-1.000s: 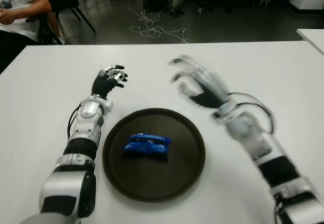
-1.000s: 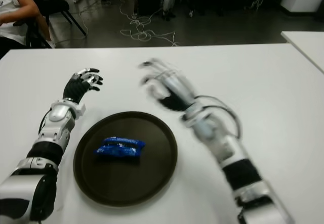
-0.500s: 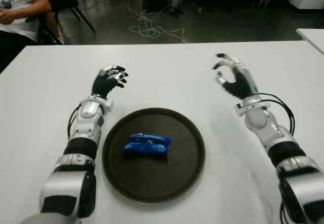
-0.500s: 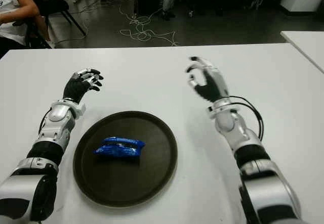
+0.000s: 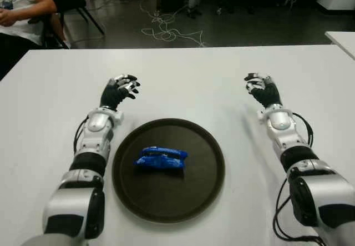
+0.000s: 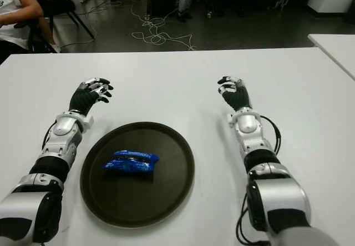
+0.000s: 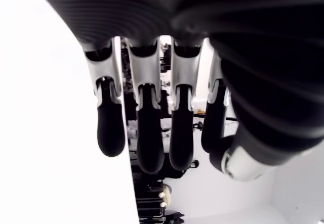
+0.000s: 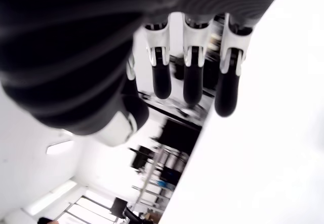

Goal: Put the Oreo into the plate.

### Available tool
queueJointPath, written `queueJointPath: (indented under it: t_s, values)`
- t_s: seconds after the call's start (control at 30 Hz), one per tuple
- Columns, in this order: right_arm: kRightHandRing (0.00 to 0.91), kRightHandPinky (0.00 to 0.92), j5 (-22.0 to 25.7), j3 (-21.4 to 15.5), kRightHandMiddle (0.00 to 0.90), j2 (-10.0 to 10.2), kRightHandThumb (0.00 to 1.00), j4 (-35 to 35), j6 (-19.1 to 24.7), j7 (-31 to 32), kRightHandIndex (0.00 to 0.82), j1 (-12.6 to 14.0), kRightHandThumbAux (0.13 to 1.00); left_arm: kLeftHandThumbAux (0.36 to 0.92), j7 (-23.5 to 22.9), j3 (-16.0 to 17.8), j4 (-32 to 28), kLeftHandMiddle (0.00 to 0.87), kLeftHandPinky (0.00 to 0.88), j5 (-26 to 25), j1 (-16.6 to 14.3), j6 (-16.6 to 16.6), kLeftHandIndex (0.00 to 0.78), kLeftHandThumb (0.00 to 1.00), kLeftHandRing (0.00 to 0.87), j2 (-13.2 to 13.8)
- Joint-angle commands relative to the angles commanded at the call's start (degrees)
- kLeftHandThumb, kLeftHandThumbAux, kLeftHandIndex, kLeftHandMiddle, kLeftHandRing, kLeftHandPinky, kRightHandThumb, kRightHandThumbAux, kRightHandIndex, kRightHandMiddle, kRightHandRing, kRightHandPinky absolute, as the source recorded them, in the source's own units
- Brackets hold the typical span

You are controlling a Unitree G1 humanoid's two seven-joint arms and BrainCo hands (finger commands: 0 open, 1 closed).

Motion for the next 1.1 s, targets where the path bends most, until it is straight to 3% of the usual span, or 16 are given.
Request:
queueJointPath:
  t_s: [0.1,0.2,0.37,0.7,1.1]
  values:
    - [0.105,0.082,-0.8,0.9,0.104,-0.2,0.333,0.1,0.7,0.9,0.166,0.1,0.690,0.672,0.1,0.1,0.0,0.468,0.561,0.0,0.1,-0.2,0.419,0.834,0.510,0.0]
    - [0.035,0.027,-1.9,2.3,0.036,-0.6,0.184,0.0,1.0,2.3,0.055,0.3,0.647,0.672,0.3,0.0,-0.1,0.467,0.565,0.2,0.1,-0.4,0.419,0.834,0.508,-0.1]
    - [0.005,0.004,-4.3,5.6,0.005,-1.6,0.055,-0.2,1.0,5.7,0.009,0.4,0.564,0.673,0.4,-0.1,0.0,0.466,0.562,0.5,0.1,-0.3,0.419,0.834,0.506,0.2]
    - [0.000,0.000,-5.5,7.7,0.000,-2.2,0.001,-0.4,1.0,7.9,0.000,0.5,0.489,0.672,-0.2,0.0,0.0,0.469,0.584,0.2,0.2,-0.4,0.419,0.835,0.518,0.2]
    - [0.000,0.000,-5.8,8.1,0.000,-1.9,0.000,-0.1,0.1,8.2,0.000,0.7,0.480,0.672,-0.1,0.0,0.2,0.469,0.572,0.3,0.0,0.0,0.419,0.834,0.515,0.3]
